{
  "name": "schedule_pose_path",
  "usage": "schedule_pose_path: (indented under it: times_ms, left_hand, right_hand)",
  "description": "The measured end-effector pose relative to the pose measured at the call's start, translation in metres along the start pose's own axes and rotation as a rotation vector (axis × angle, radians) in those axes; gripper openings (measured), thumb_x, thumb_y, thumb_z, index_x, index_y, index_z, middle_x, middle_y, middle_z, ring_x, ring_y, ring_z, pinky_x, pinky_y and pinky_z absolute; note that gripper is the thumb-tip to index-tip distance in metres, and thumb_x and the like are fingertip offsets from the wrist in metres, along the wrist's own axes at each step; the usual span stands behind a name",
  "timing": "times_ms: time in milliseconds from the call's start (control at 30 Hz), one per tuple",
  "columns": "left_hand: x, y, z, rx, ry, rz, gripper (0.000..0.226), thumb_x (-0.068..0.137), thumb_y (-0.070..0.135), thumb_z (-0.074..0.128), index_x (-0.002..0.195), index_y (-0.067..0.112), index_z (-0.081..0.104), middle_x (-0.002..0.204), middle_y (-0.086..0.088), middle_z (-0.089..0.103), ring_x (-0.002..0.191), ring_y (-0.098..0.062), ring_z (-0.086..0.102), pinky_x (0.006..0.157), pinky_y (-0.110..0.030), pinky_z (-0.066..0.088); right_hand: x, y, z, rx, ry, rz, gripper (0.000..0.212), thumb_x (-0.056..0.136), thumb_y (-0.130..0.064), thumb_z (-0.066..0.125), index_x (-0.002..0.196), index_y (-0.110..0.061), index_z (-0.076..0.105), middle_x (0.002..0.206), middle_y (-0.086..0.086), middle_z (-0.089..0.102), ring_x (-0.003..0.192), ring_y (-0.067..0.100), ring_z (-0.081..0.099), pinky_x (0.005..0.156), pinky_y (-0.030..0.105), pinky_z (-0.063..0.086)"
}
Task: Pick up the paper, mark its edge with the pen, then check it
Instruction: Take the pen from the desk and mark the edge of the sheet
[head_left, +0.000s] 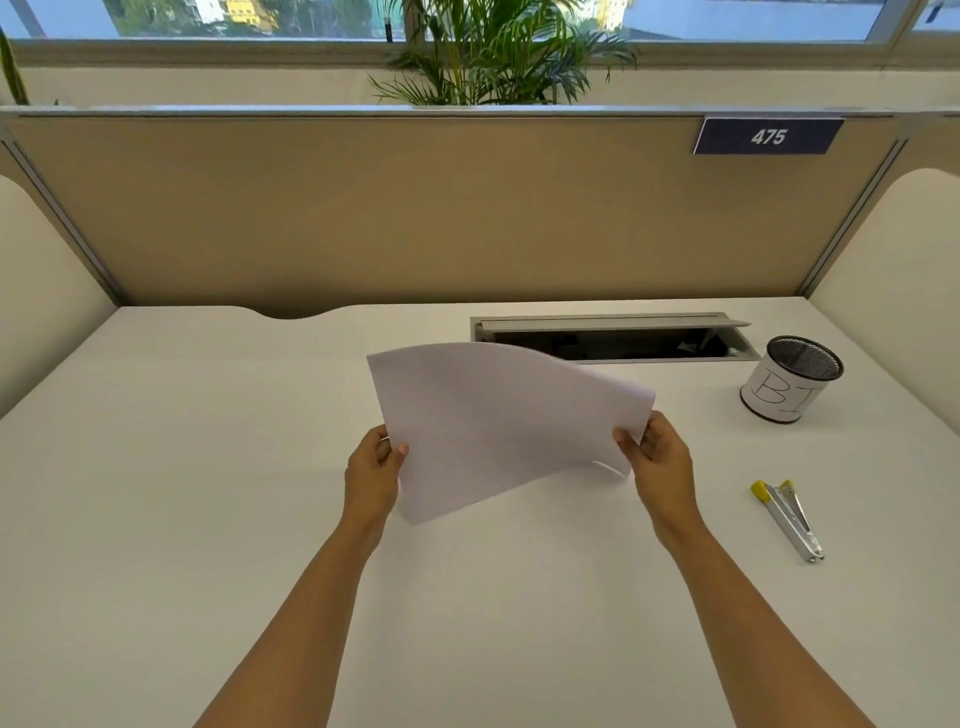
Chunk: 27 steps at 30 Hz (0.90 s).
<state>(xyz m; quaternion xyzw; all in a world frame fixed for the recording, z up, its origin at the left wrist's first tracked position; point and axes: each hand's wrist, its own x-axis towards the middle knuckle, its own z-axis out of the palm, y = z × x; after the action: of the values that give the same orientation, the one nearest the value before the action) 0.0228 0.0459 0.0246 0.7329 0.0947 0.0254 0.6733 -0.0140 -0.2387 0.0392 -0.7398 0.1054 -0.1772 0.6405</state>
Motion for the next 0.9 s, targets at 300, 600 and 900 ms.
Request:
schedule_pose_path:
  times_ms: [300, 600, 900]
  left_hand:
    - [0.002, 0.008, -0.001, -0.056, 0.134, 0.149, 0.015, 0.092, 0.010, 0.050, 0.099, 0.020, 0.059, 0.095, 0.013, 0.066, 0.088, 0.004, 0.061, 0.073, -0.009, 0.045]
    - [0.001, 0.007, 0.011, -0.114, 0.144, 0.198, 0.016, 0.092, 0.014, 0.052, 0.105, 0.019, 0.061, 0.101, 0.008, 0.067, 0.093, -0.001, 0.063, 0.072, -0.005, 0.049]
    - [0.000, -0.010, 0.006, 0.092, 0.094, 0.133, 0.027, 0.094, 0.012, 0.047, 0.118, 0.013, 0.059, 0.109, 0.007, 0.063, 0.098, -0.011, 0.058, 0.078, -0.009, 0.041]
  right_hand:
    - [0.001, -0.013, -0.001, 0.097, 0.114, -0.095, 0.020, 0.091, -0.017, 0.058, 0.094, -0.036, 0.060, 0.099, -0.015, 0.068, 0.090, -0.005, 0.066, 0.073, 0.006, 0.051]
    - [0.000, -0.006, 0.006, 0.132, 0.115, -0.099, 0.016, 0.090, -0.021, 0.060, 0.092, -0.037, 0.063, 0.097, -0.012, 0.070, 0.086, 0.000, 0.067, 0.071, 0.009, 0.052]
    - [-0.001, 0.021, 0.002, -0.022, 0.041, 0.014, 0.029, 0.091, -0.017, 0.058, 0.120, -0.019, 0.060, 0.102, -0.010, 0.068, 0.095, 0.006, 0.064, 0.079, 0.013, 0.048]
